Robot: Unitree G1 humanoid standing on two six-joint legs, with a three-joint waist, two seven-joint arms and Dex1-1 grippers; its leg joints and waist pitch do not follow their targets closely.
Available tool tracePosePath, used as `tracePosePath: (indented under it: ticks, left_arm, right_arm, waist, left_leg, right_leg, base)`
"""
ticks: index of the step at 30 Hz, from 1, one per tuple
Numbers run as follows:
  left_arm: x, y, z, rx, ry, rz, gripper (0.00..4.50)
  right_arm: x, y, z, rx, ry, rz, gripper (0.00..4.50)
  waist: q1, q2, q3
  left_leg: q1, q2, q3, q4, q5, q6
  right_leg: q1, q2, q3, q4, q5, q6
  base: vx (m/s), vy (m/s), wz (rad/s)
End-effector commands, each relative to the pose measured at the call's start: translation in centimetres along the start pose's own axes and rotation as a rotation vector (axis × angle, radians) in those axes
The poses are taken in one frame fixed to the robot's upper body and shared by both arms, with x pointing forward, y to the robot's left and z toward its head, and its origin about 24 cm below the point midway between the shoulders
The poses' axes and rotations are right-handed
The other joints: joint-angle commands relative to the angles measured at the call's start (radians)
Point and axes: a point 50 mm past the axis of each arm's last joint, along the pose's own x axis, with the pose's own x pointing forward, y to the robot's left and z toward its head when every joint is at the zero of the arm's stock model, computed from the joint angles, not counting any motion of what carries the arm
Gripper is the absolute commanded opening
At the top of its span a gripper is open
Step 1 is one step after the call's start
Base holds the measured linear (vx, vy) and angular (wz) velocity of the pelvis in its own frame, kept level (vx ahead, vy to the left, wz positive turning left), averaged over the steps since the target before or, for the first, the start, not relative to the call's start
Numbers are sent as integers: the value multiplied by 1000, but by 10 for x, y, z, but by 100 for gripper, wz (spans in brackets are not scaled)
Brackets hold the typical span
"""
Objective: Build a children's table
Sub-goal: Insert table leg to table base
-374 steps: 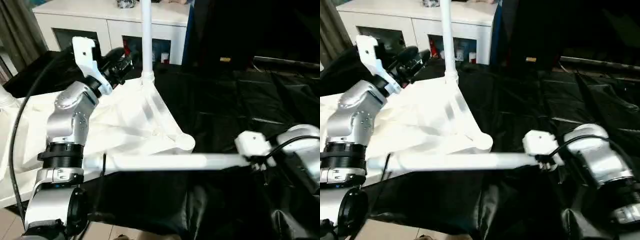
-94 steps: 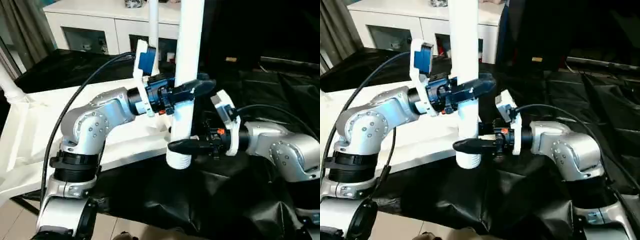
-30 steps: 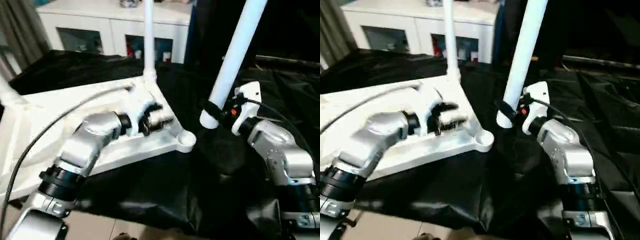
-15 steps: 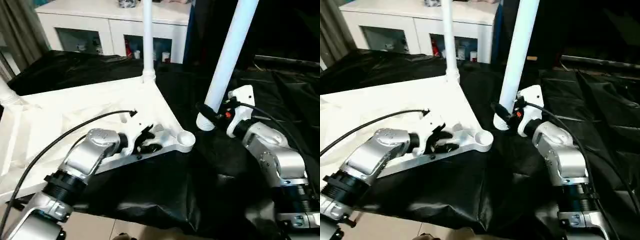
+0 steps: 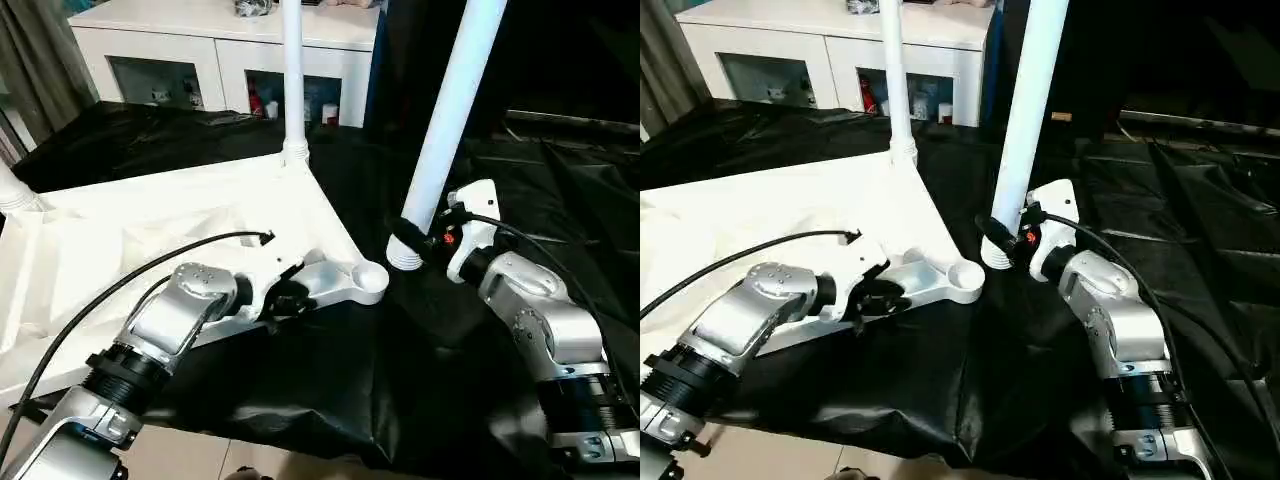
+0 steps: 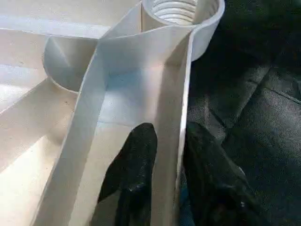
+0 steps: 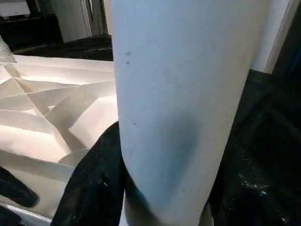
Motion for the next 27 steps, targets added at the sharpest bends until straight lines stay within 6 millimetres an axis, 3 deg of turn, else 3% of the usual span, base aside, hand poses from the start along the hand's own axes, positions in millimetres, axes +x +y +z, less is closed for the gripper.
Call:
tracePosePath:
  ticks: [1,8,14,21,27]
  left_arm:
    - [0,2,-2,3,22,4,74]
    - [-2,2,-3,36,24,-31,4]
    - [-1,-4,3,86,-25,-77,0]
    - [-2,-6,2,93,-25,-112,0]
    - [-5,-7,1,115,-26,-138,0]
  right_arm:
    - [1,0,5,-33,-11,11,191]
    - [3,16,2,11,30,190,191]
    - [-1,27,0,14,70,332,191]
    - [7,25,-10,-12,109,312,191]
    - [15,22,-14,8,112,304,191]
  waist:
    - [0,2,-72]
    - [-2,2,-71]
    - [1,-1,-75]
    - [0,2,-71]
    - [0,2,-72]
  left_leg:
    - [32,44,-28,-80,-198,-28]
    - [31,46,-32,-82,-226,-27]
    - [29,47,-28,-77,-161,-3]
    - [33,47,-29,-80,-209,-25]
    - [33,47,-28,-79,-208,-25]
  right_leg:
    - [40,-76,53,-86,-161,-194]
    - [43,-77,53,-88,-178,-189]
    - [45,-78,52,-77,-74,-216]
    - [39,-79,52,-86,-161,-215]
    - [40,-80,53,-85,-146,-219]
  base:
    - [0,0,0]
    - [0,0,0]
    - [0,0,0]
    - [0,0,0]
    - [0,0,0]
